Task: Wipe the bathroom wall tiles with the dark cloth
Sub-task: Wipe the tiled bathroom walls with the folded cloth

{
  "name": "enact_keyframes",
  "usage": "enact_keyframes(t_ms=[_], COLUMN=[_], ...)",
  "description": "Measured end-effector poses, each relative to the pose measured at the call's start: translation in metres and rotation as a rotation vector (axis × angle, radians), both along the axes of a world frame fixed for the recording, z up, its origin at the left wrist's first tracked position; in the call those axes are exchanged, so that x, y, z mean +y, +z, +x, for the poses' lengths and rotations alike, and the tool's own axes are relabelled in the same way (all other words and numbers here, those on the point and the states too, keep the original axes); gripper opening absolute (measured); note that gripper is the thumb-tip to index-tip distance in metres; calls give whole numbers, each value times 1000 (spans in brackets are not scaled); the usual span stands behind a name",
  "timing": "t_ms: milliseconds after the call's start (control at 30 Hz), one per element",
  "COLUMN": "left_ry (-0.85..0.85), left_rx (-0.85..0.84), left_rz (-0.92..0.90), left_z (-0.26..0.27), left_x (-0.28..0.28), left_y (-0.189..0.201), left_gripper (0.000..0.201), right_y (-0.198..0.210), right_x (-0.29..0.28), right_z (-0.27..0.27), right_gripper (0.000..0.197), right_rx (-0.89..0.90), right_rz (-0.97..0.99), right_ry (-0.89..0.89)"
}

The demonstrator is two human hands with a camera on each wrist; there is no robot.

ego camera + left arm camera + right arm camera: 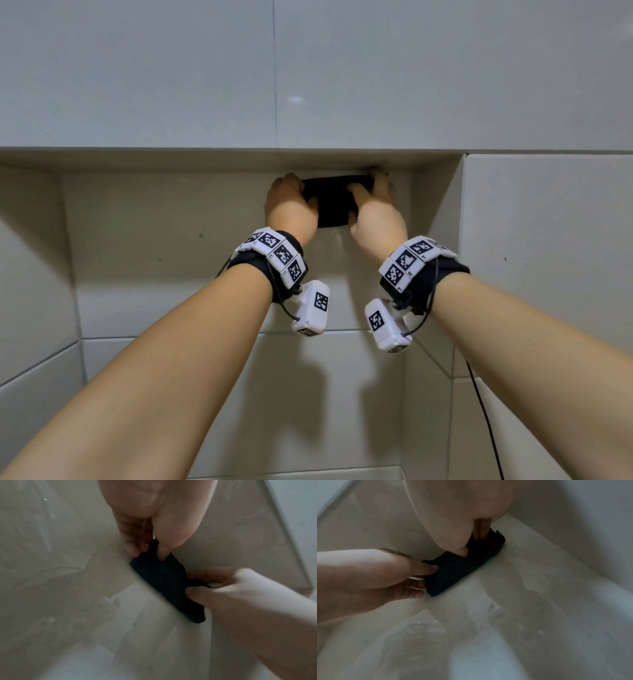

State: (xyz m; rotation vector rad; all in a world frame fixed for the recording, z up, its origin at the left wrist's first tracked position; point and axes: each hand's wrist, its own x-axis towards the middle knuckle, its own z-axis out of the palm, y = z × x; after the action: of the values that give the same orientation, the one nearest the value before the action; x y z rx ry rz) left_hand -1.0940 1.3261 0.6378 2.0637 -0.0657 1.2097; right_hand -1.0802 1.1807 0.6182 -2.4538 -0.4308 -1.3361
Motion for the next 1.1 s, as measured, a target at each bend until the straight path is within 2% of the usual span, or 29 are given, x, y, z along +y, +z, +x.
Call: enact_keyframes(t_ms=[167, 233, 300, 400, 533, 600, 767, 933, 1100], left_ry=[71, 126, 153, 131, 146, 181, 206, 258, 226], left_rx=[24, 51, 2, -110, -66, -47, -114, -169, -106], left_rz=[38, 113, 226, 407, 607, 619, 584, 611, 638], left_z=[3, 1, -3, -9, -3, 2, 14, 19, 15], left_x=[2, 1, -3, -12, -23, -24, -22, -19, -14], left_y=[-3, -3, -4, -8, -16, -20, -23, -20, -10], left_gripper=[33, 34, 29, 25, 25, 28, 31, 37, 42], right_y=[-1, 0, 2, 1, -2, -4, -5, -2, 8], right_x=[-4, -6, -6, -3, -2, -4, -14, -14, -10], right_z=[6, 5, 5, 7, 9, 7, -1, 0, 4], right_gripper=[37, 26, 24, 27, 40, 48, 71, 59, 50], right_rx=[-178, -186, -212, -223, -204, -227, -36, -58, -6], right_rz=[-148, -209, -274, -342, -361, -306, -245, -207, -187], right_ry=[-154, -236, -279, -301, -269, -273, -197, -134, -110])
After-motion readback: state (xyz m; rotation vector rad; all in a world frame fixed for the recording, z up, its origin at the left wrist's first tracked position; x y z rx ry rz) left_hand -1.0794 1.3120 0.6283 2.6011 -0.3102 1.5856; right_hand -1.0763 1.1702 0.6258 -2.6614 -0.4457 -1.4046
